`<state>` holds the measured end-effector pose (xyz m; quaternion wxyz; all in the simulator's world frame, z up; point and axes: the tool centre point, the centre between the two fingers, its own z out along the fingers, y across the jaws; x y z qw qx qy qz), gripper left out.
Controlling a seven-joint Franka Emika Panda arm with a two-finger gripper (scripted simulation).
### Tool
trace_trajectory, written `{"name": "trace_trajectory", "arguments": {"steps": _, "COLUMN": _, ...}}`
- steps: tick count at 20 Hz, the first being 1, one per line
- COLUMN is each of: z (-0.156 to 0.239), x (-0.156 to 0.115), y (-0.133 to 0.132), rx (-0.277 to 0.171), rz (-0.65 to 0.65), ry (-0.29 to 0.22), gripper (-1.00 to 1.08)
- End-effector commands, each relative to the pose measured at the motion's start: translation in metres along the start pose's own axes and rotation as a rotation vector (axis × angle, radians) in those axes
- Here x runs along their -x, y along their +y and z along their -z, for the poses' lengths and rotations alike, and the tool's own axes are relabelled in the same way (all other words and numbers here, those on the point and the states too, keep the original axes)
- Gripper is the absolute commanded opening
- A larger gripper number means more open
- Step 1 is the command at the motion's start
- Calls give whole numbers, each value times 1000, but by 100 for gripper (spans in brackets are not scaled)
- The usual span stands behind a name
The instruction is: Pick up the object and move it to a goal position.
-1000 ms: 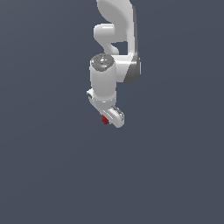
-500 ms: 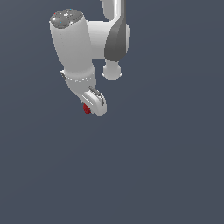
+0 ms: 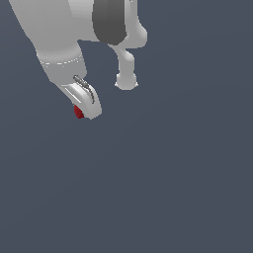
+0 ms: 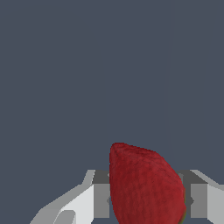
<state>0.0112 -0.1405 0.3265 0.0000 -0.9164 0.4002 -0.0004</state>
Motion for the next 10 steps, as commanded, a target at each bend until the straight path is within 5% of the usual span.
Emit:
{"name": "trace_trajectory", "arguments": {"steps": 1, "z": 10, "x": -6, "y": 3, "rx": 1, "rz": 1, "ry": -1, "gripper": -100}}
{"name": "trace_trajectory", "arguments": {"steps": 10, "z": 22, "x": -15, "y": 5, "rx": 1, "rz": 2, "ry": -1, "gripper": -100}}
